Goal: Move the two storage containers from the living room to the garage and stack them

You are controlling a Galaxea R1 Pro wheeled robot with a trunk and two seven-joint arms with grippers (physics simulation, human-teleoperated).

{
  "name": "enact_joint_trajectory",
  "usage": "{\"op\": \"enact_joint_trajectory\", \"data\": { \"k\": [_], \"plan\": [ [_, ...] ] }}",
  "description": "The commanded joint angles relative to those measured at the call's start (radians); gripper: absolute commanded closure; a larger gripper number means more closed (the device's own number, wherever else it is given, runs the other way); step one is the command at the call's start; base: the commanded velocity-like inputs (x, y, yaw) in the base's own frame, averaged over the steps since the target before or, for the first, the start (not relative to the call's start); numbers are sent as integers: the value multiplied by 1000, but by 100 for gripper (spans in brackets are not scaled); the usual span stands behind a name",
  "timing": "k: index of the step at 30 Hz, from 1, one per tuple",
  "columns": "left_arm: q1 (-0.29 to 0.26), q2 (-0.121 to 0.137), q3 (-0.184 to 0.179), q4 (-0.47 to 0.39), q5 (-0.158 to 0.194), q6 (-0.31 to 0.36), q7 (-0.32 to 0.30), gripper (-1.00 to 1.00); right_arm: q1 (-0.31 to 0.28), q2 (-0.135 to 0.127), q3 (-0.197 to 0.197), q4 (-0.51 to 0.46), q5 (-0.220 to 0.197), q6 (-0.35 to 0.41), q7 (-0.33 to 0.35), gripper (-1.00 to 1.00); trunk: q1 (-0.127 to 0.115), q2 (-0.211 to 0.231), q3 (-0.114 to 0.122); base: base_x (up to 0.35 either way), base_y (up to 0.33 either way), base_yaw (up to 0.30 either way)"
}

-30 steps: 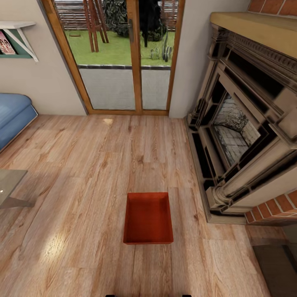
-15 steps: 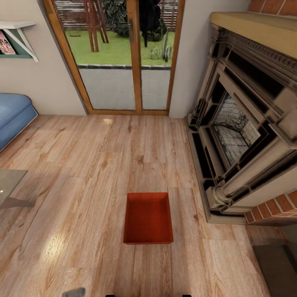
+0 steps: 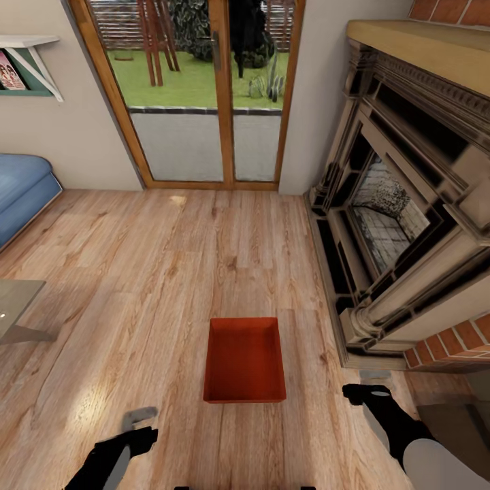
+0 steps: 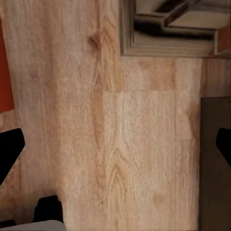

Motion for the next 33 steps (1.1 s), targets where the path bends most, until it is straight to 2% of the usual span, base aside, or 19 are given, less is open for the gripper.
{"op": "enact_joint_trajectory", "data": {
  "k": [1,4,6,7,9,11,12,14,15,18,21,23,24,25,28,33],
  "plan": [
    [-12,-3,-1,-3,11,8,8,-100,-10,3,2,-3,-4,6,-4,-100,0,-2,-2,0,0,0],
    [-91,-18,-1,7,14,23,12,-100,-56,29,3,-4,-5,7,-4,-100,0,-2,-2,0,0,0],
    [-124,-29,-1,17,14,26,14,-100,-77,45,3,-2,-6,7,-4,-100,0,-2,-2,0,0,0],
    [-155,-42,-1,31,13,28,15,-100,-98,64,3,2,-6,7,-4,-100,0,-2,-2,0,0,0],
    [-184,-57,-2,49,12,29,18,-100,-113,84,3,5,-7,7,-4,-100,0,-2,-2,0,0,0],
    [-230,-79,-2,84,9,27,20,-100,-125,118,3,8,-4,5,-4,-100,0,-2,-2,0,0,0],
    [-264,-93,-2,114,8,25,21,-100,-130,143,4,9,-1,4,-4,-100,0,-2,-2,0,0,0],
    [-302,-106,-2,150,6,24,21,-100,-133,171,5,10,2,2,-4,-100,0,-2,-2,0,0,0],
    [-340,-119,-1,189,3,22,21,-100,-135,198,6,10,4,0,-4,-100,0,-2,-2,0,0,0],
    [-401,-146,-2,254,-1,18,22,-100,-137,238,8,11,5,-5,-4,-100,0,-2,-2,0,0,0],
    [-428,-167,-3,294,-3,2,22,-100,-138,257,12,11,7,-19,-4,-100,0,-2,-2,0,0,0],
    [-437,-177,-5,315,-4,-35,22,-100,-138,263,15,11,7,-34,-4,-100,0,-2,-2,0,0,0],
    [-443,-189,-9,356,-10,-105,22,-100,-139,267,15,11,11,-50,-4,-100,0,-2,-2,0,0,0],
    [-445,-193,-11,363,-15,-121,23,-100,-139,267,15,11,12,-53,-4,-100,0,-2,-2,0,0,0],
    [-446,-199,-14,369,-26,-134,31,-100,-139,268,14,11,13,-55,-4,-100,0,-2,-2,0,0,0],
    [-448,-206,-16,383,-65,-156,69,-100,-138,270,14,15,7,-57,-2,-100,0,-2,-2,0,0,0]
  ]
}}
